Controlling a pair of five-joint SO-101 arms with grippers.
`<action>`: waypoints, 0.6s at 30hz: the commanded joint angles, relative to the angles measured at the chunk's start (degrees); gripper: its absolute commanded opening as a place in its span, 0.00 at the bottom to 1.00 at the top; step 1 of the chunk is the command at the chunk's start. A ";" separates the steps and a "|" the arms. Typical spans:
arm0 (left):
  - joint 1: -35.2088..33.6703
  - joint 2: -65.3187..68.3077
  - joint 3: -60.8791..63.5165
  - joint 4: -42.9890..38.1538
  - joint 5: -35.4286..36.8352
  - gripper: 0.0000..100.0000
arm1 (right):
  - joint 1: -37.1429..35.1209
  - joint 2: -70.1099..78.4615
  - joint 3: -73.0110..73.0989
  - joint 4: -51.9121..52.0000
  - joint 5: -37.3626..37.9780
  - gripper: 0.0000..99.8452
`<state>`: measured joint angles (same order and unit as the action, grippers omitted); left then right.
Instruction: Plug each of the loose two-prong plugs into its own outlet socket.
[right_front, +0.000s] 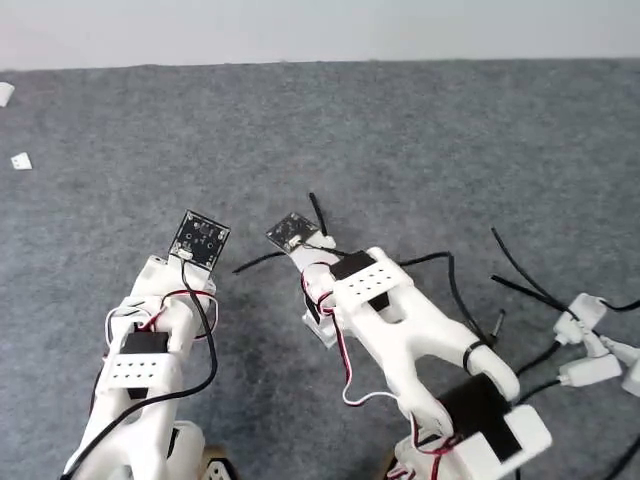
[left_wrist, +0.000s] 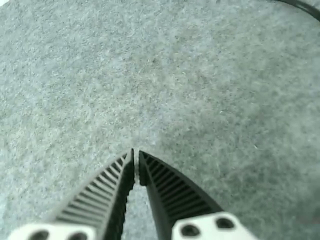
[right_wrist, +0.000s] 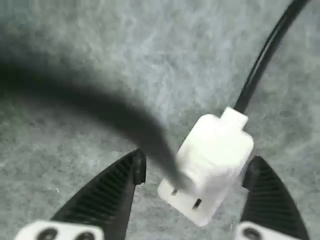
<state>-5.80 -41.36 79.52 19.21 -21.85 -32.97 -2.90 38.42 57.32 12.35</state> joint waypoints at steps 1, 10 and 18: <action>-0.53 -1.05 -0.75 -1.76 0.18 0.02 | 1.45 -0.31 -0.62 0.13 -0.79 0.20; -0.53 -1.05 -0.92 -1.76 0.18 0.02 | 13.14 -2.51 -1.76 1.45 -0.97 0.01; -1.05 -1.05 -0.66 -3.69 0.26 0.02 | 33.01 -19.30 -2.46 7.69 -0.97 0.01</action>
<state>-5.80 -41.36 79.52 17.63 -21.85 -8.62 -13.36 38.33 62.95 12.00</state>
